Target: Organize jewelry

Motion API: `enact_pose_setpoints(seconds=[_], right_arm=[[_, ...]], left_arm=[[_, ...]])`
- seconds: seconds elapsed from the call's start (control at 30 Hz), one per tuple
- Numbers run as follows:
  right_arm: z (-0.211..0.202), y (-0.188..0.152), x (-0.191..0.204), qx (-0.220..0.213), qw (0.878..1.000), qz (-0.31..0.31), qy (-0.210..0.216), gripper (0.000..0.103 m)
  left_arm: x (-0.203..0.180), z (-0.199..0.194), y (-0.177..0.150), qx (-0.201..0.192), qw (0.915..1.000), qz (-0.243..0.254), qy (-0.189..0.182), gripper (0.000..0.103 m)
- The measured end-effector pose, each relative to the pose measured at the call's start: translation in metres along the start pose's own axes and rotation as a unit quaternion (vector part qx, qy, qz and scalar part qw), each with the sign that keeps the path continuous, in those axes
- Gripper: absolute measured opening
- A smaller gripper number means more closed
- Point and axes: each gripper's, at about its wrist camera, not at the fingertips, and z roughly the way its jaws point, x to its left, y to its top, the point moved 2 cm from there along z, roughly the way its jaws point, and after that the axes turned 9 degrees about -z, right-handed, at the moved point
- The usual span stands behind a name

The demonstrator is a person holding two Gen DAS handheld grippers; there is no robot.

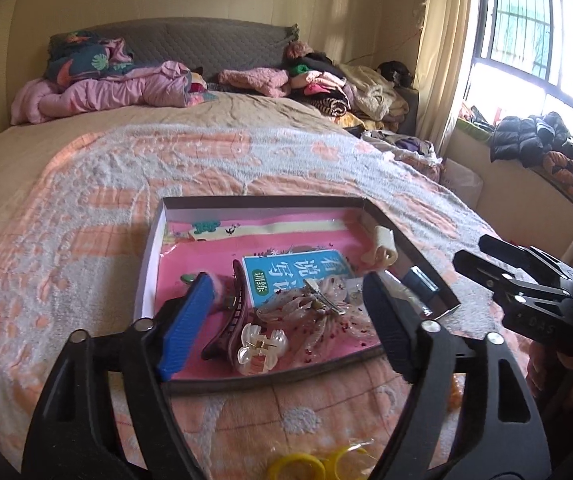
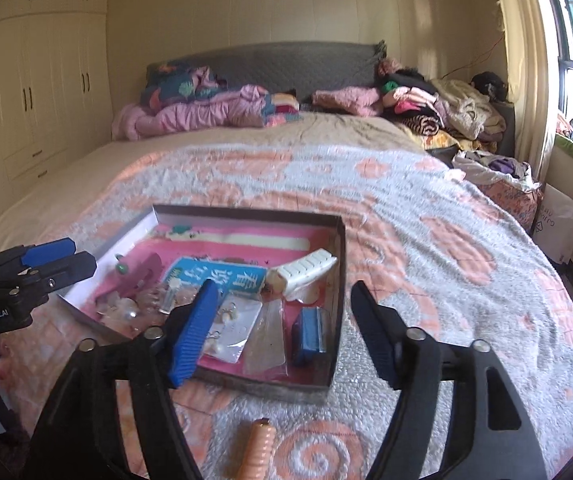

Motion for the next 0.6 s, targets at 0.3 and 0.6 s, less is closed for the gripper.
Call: enact_pose_setpoints(seconds=[0.3, 0.6], right_arm=[[-0.046, 0.001, 0.002, -0.04, 0.999, 0.005, -0.015, 0.087], [-0.08, -0.003, 0.005, -0.069, 0.997, 0.005, -0.032, 0.093]], left_arm=[[-0.005, -0.034, 0.001, -0.031, 0.9995, -0.006, 0.009, 0.092], [-0.008, -0.062, -0.006, -0.048, 0.9988, -0.004, 0.009, 0.092]])
